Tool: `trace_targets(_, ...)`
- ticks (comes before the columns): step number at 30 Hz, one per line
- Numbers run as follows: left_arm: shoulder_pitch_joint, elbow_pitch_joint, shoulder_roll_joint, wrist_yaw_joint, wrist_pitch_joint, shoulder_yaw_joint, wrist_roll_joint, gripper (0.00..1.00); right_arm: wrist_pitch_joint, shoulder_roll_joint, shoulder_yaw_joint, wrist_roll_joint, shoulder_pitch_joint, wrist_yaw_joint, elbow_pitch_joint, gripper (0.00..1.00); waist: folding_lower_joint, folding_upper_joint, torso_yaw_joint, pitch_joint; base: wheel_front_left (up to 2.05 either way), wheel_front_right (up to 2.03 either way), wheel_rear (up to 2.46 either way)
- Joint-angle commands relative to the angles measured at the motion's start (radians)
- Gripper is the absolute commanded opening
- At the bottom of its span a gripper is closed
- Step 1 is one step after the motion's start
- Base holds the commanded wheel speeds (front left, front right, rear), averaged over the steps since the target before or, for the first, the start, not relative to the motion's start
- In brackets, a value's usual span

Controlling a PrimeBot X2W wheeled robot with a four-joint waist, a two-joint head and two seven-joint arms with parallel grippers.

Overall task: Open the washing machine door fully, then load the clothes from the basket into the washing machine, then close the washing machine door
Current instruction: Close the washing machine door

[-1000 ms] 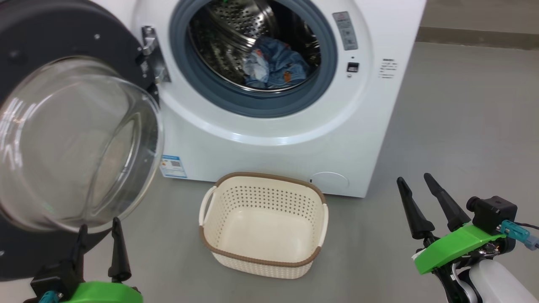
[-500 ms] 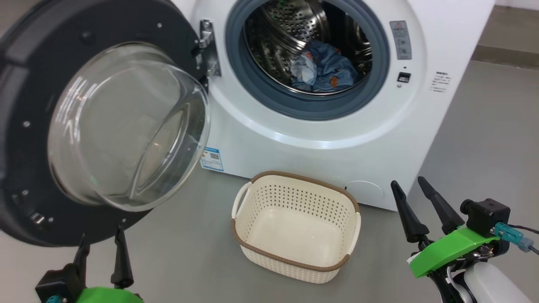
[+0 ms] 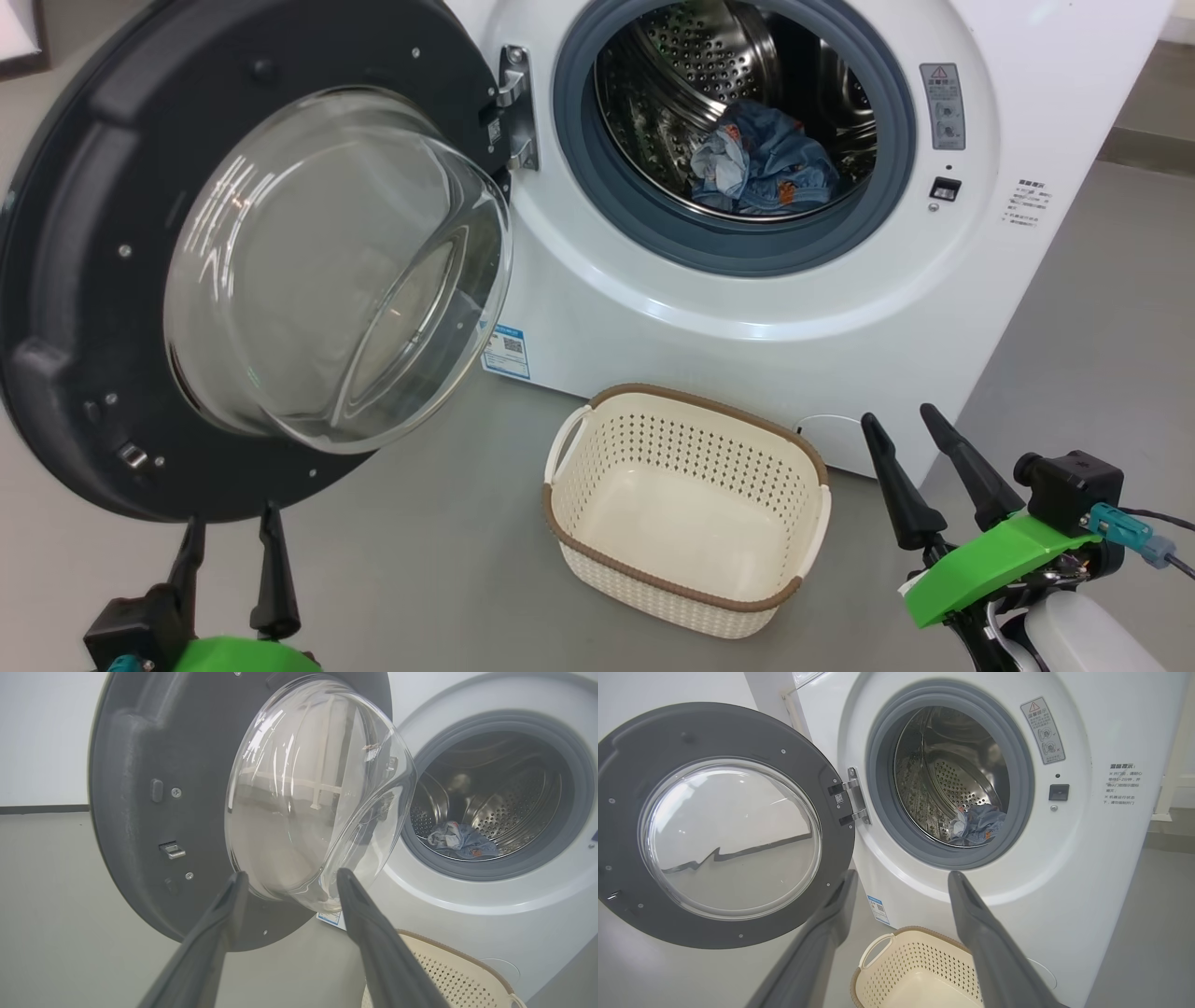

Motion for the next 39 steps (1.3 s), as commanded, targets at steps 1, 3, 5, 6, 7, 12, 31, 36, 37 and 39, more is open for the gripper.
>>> trace_targets(1, -0.012, -0.022, 0.022, 0.006, -0.002, 0.027, -0.001, 1.0, -0.008, -0.014, 0.018, 0.009, 0.0, 0.007, -0.019, 1.0, 0.0, 0.0, 0.003, -0.001, 0.0, 0.0, 0.0)
trace_targets(3, -0.011, -0.024, 0.022, 0.006, -0.002, 0.026, -0.004, 1.0, -0.008, -0.015, 0.02, 0.009, 0.0, 0.007, -0.019, 1.0, 0.0, 0.0, 0.006, -0.001, 0.0, 0.0, 0.0)
trace_targets(5, -0.009, -0.025, 0.023, 0.006, -0.002, 0.024, -0.005, 1.0, -0.008, -0.015, 0.021, 0.01, -0.001, 0.007, -0.018, 1.0, 0.0, 0.0, 0.01, -0.002, 0.0, 0.0, 0.0)
trace_targets(6, -0.009, -0.026, 0.023, 0.006, -0.002, 0.023, -0.007, 1.0, -0.008, -0.016, 0.022, 0.01, -0.001, 0.007, -0.018, 1.0, 0.0, 0.0, 0.011, -0.003, 0.0, 0.0, 0.0)
trace_targets(7, -0.008, -0.027, 0.023, 0.007, -0.003, 0.023, -0.008, 1.0, -0.008, -0.016, 0.022, 0.011, -0.001, 0.007, -0.018, 1.0, 0.0, 0.0, 0.012, -0.003, 0.0, 0.0, 0.0)
trace_targets(12, -0.008, -0.03, 0.025, 0.01, -0.002, 0.022, -0.013, 1.0, -0.008, -0.016, 0.021, 0.012, -0.002, 0.007, -0.017, 1.0, 0.0, 0.0, 0.015, -0.002, 0.0, 0.0, 0.0)
trace_targets(31, -0.016, -0.039, 0.047, 0.02, -0.002, 0.018, -0.026, 1.0, -0.008, -0.011, 0.019, 0.017, -0.004, 0.007, -0.018, 1.0, 0.0, 0.0, 0.014, 0.002, 0.0, 0.0, 0.0)
trace_targets(36, -0.031, -0.053, 0.069, 0.017, 0.006, 0.02, -0.027, 0.0, -0.008, -0.012, 0.018, 0.016, -0.003, 0.007, -0.019, 1.0, 0.0, 0.0, 0.016, 0.004, 0.0, 0.0, 0.0)
trace_targets(37, -0.035, -0.059, 0.074, 0.016, 0.009, 0.021, -0.028, 0.0, -0.008, -0.012, 0.018, 0.016, -0.002, 0.007, -0.019, 1.0, 0.0, 0.0, 0.017, 0.004, 0.0, 0.0, 0.0)
trace_targets(39, -0.044, -0.078, 0.084, 0.014, 0.012, 0.024, -0.031, 0.0, -0.008, -0.012, 0.018, 0.016, -0.001, 0.007, -0.019, 1.0, 0.0, 0.0, 0.017, 0.005, 0.0, 0.0, 0.0)
